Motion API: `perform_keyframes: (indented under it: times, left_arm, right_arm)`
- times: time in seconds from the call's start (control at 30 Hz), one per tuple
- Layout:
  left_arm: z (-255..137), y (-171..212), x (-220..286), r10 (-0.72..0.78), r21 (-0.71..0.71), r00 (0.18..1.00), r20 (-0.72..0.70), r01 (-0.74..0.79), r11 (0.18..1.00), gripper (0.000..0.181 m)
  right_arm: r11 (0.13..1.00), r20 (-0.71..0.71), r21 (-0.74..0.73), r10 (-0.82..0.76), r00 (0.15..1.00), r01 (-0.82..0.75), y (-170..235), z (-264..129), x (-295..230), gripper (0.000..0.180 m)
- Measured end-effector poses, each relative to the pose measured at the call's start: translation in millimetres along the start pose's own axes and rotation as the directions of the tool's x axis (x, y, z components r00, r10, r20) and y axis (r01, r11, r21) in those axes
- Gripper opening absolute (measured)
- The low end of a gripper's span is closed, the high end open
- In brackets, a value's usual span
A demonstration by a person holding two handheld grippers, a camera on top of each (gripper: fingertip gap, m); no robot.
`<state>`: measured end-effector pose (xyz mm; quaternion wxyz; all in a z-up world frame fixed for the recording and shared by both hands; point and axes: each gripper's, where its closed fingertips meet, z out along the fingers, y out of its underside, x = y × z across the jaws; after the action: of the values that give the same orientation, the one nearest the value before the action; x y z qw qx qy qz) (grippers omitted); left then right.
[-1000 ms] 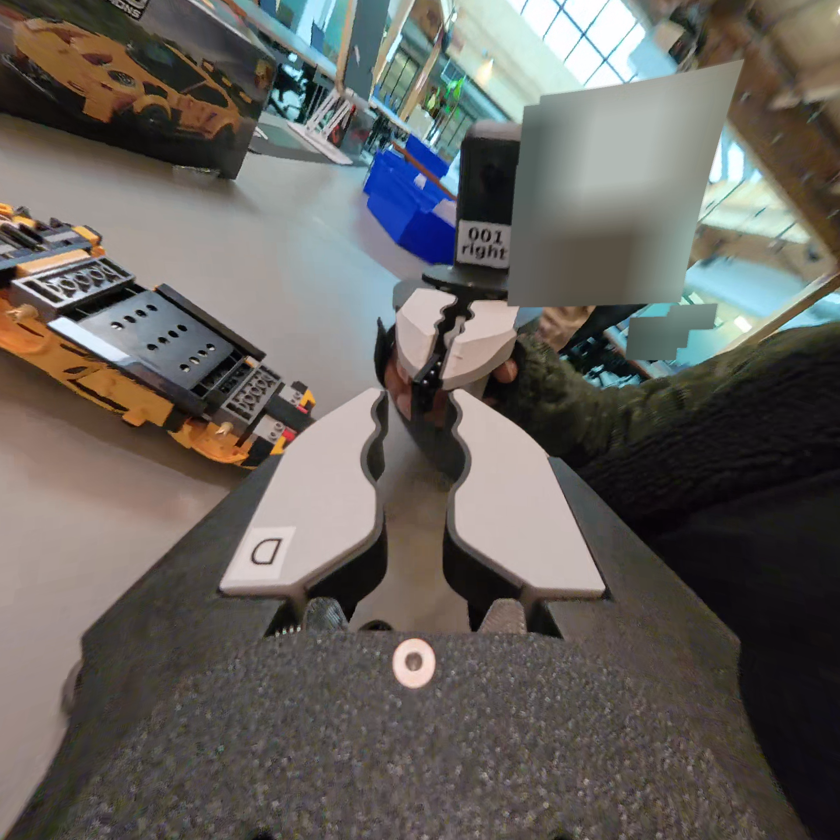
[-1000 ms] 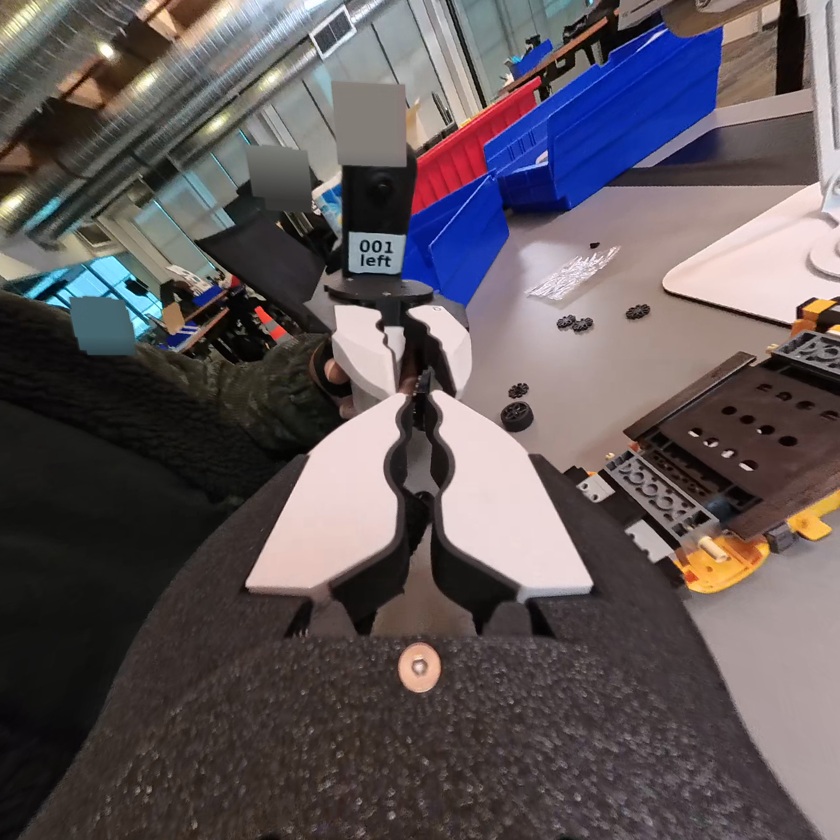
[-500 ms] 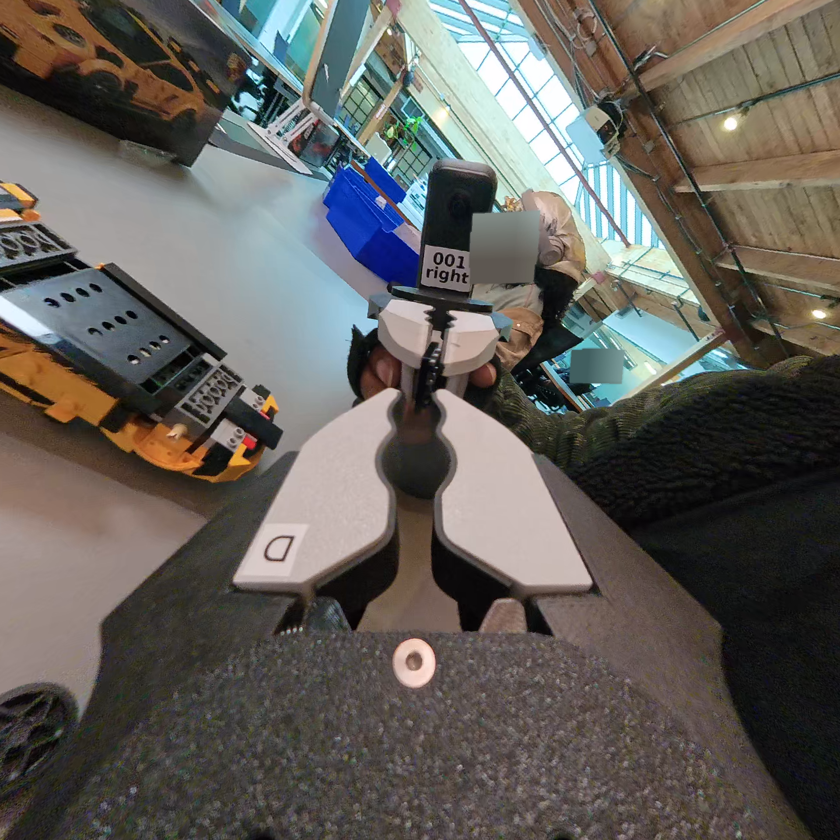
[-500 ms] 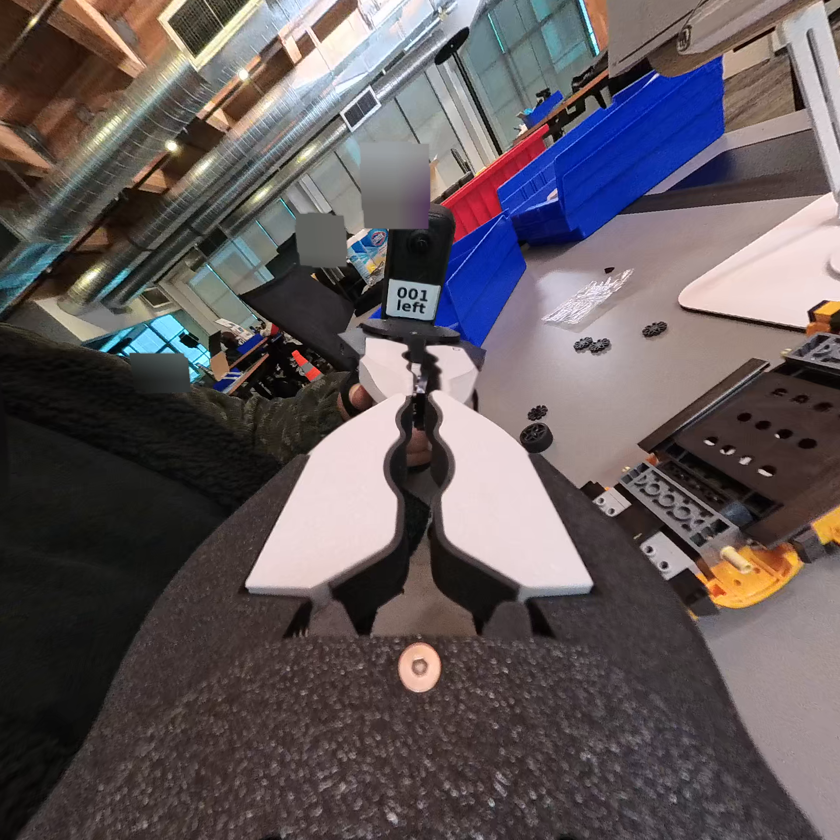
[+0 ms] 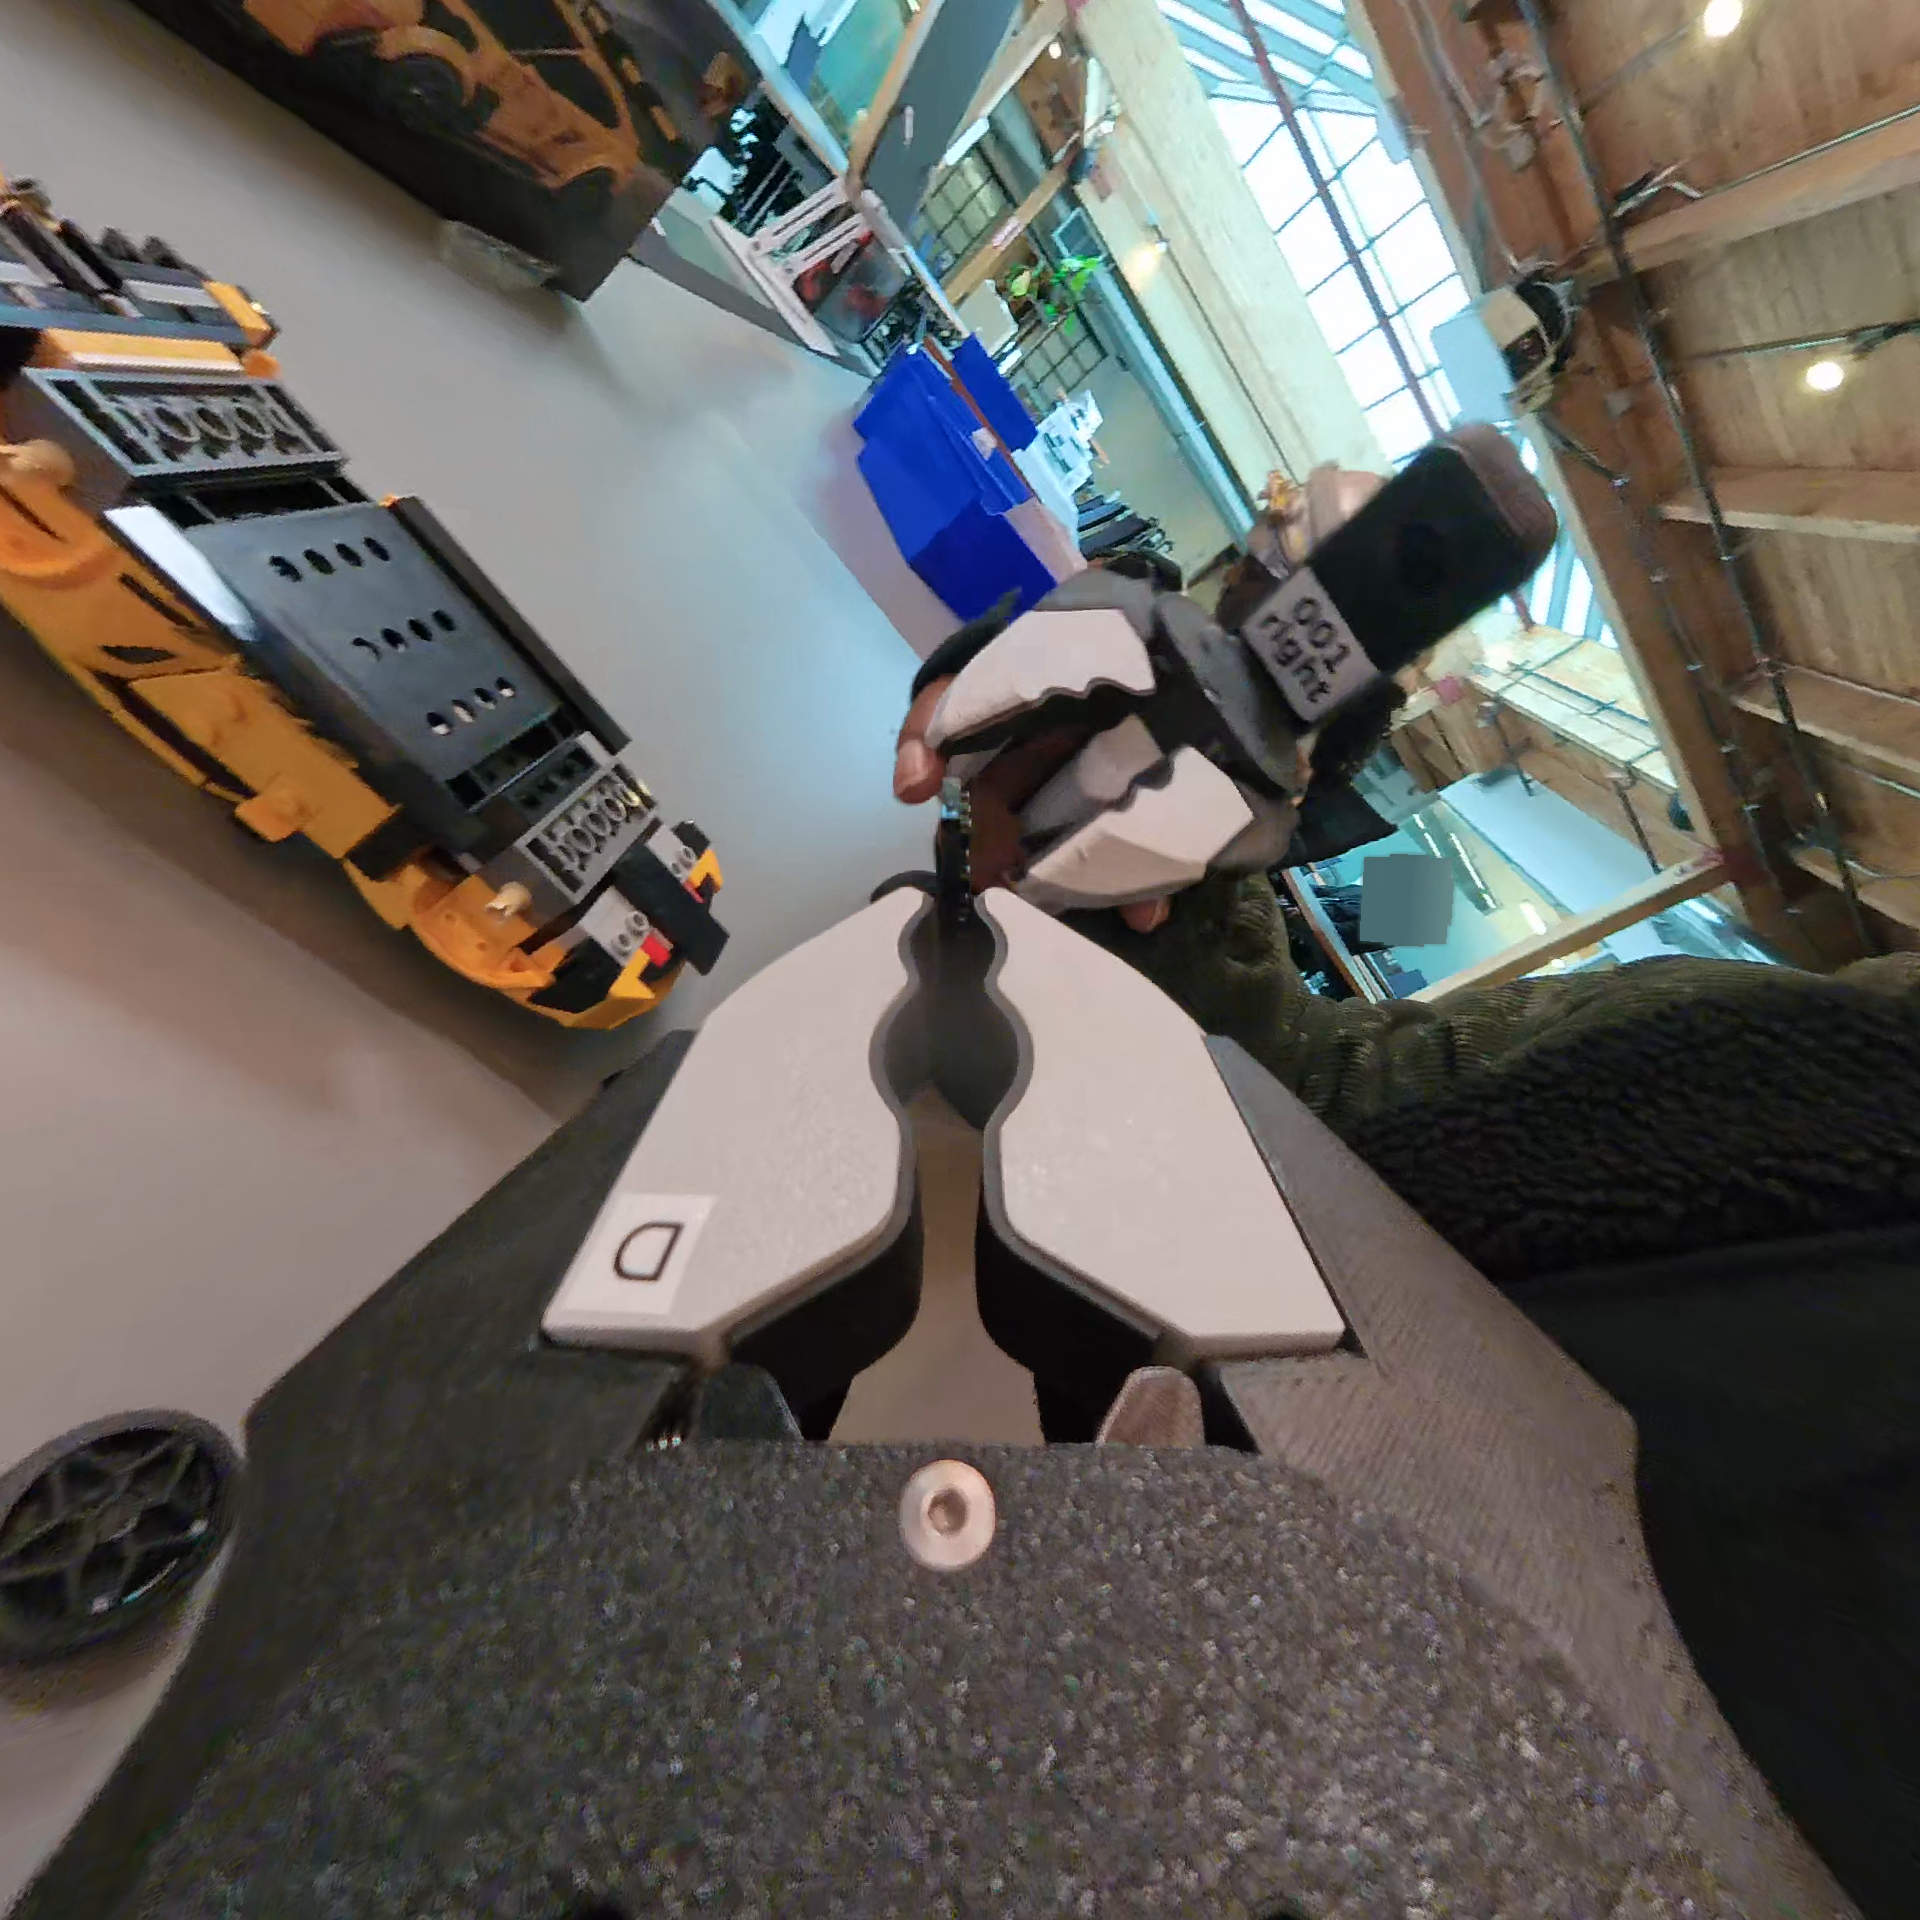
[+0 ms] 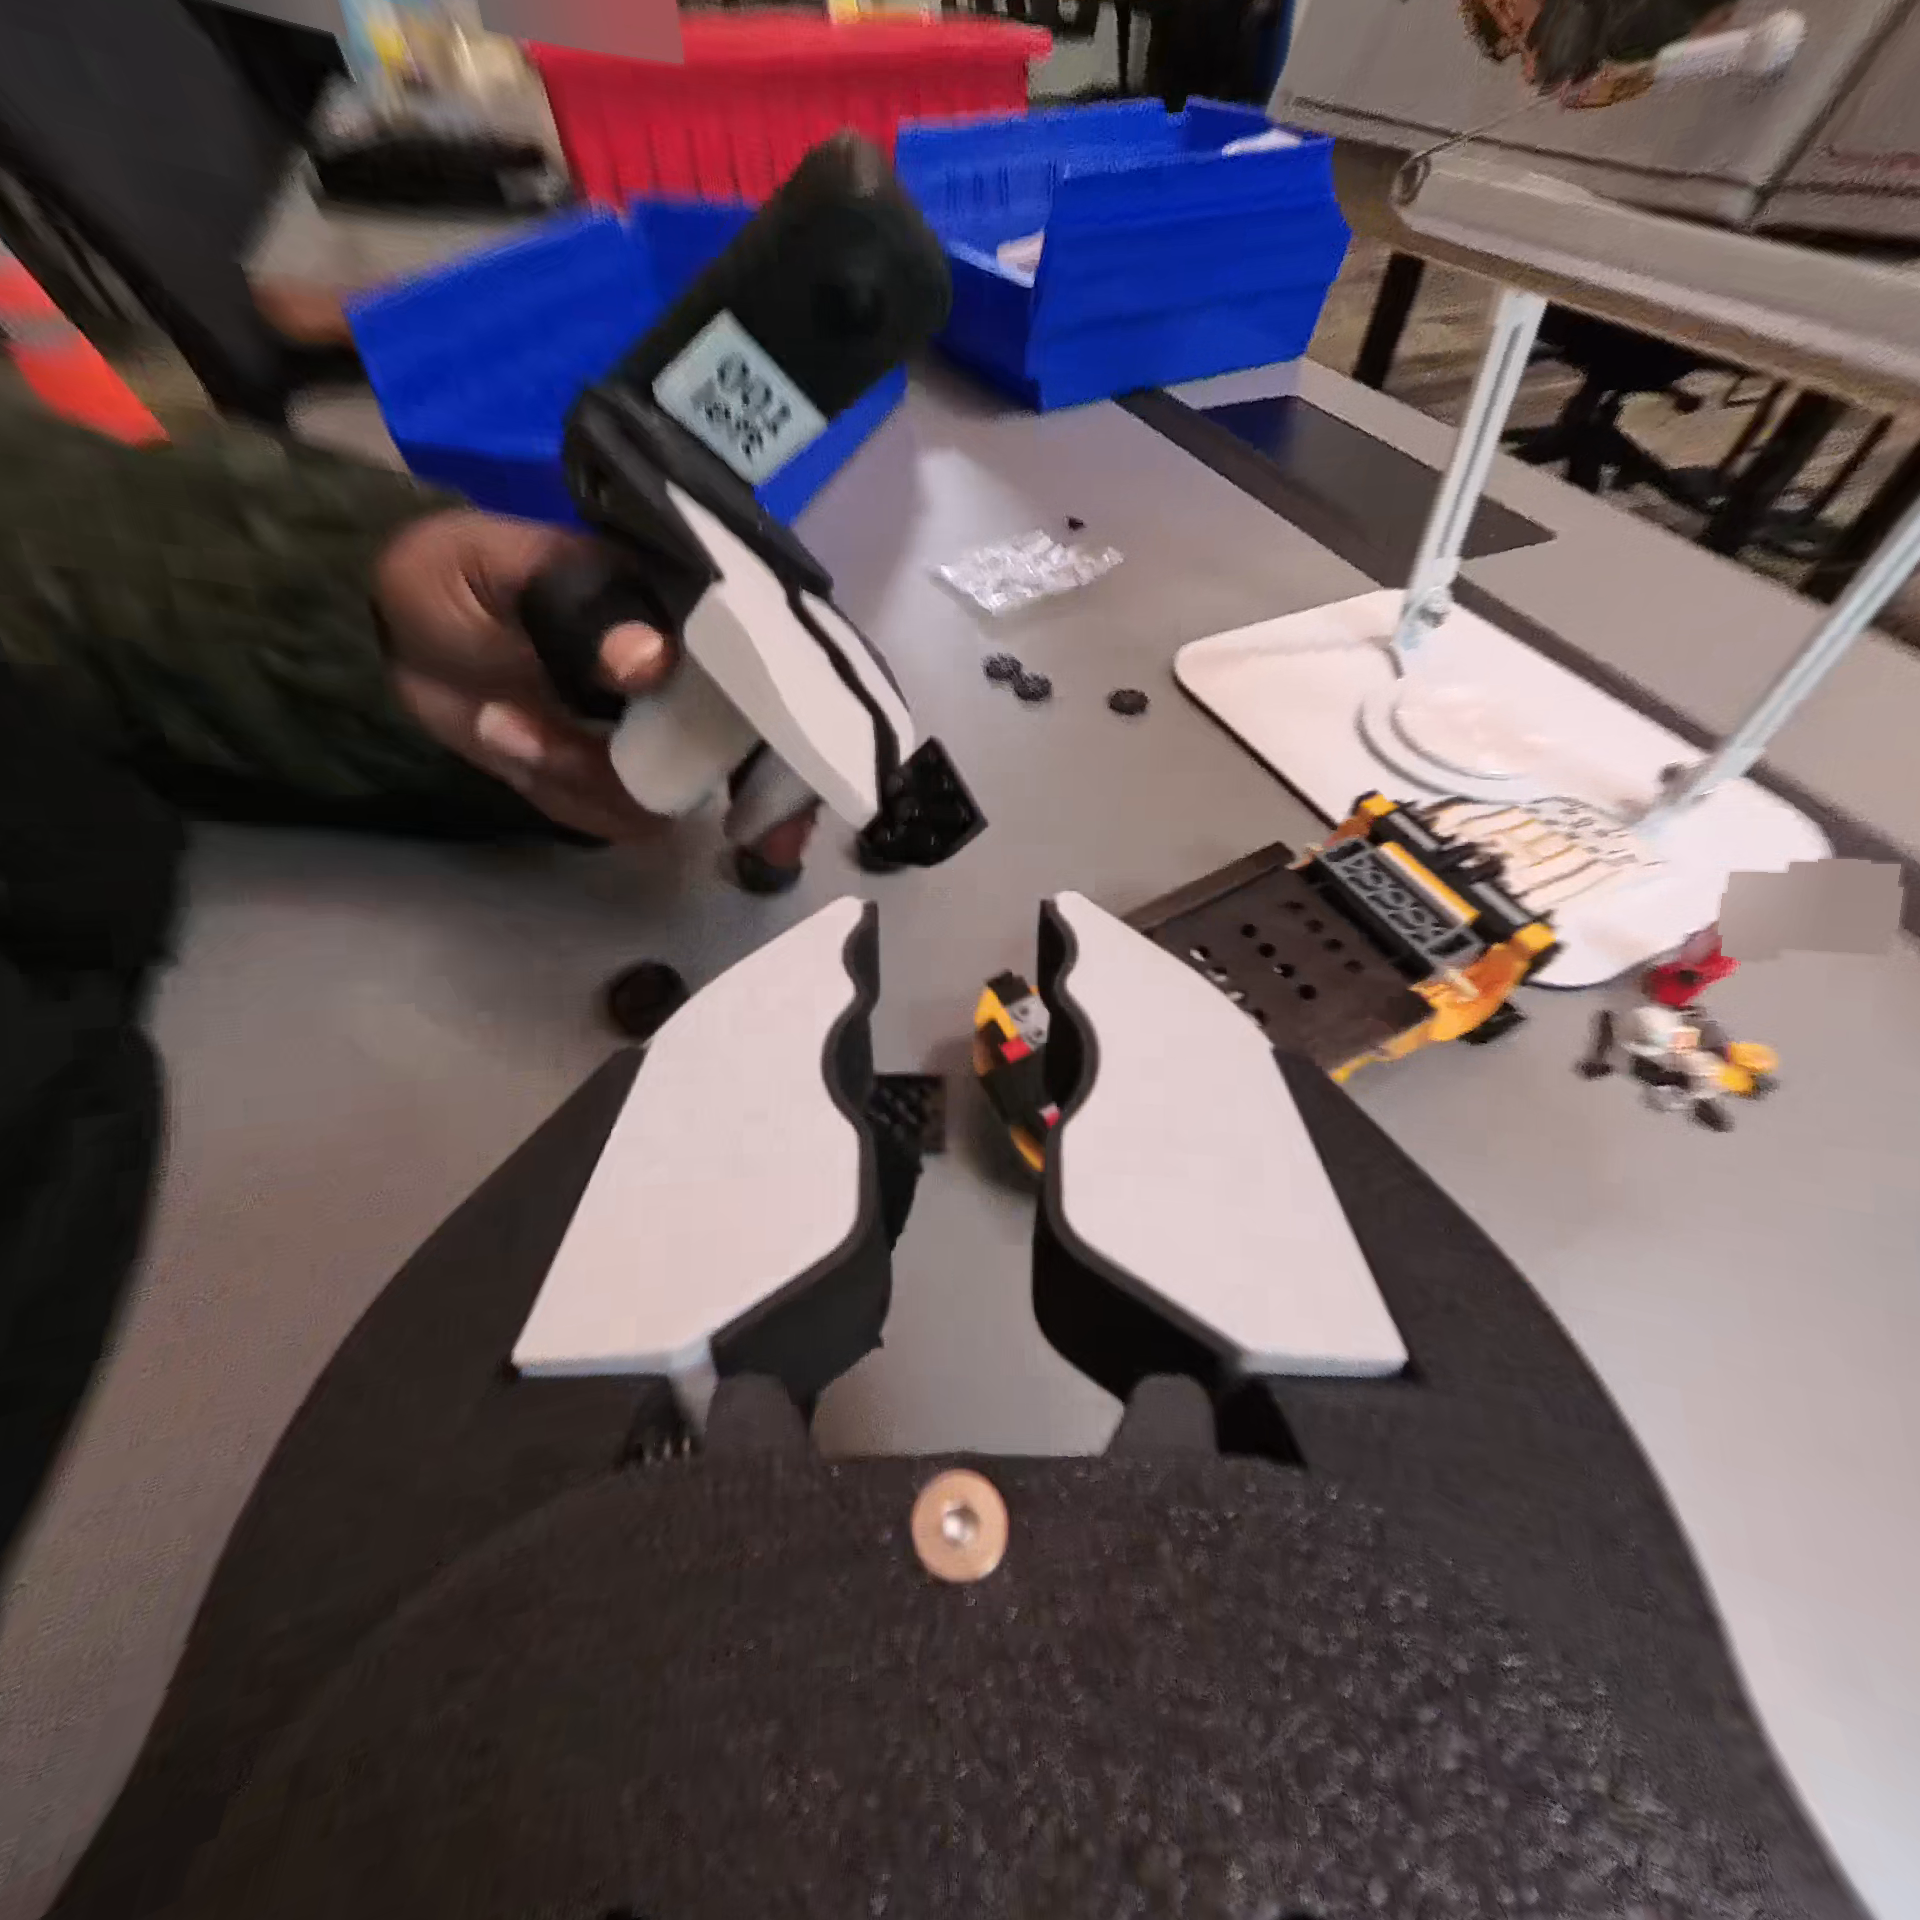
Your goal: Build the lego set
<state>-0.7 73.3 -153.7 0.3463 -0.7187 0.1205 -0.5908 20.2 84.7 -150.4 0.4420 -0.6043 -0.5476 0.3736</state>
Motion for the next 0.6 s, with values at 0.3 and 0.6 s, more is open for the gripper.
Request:
perform_keyframes:
  times: [0.3,0.6]
  left_arm:
    - [10,-4,-6,-0.087,-0.029,0.996,0.013,0.087,0.996,0.005]
    - [28,-1,-12,-0.068,-0.082,0.996,0.055,0.072,0.994,0.005]
  right_arm:
    - [0.914,-0.002,-0.233,-0.341,0.94,0.331,11,4,1,0.044]
    - [0.757,0.021,-0.414,-0.547,0.837,0.505,18,16,17,0.029]
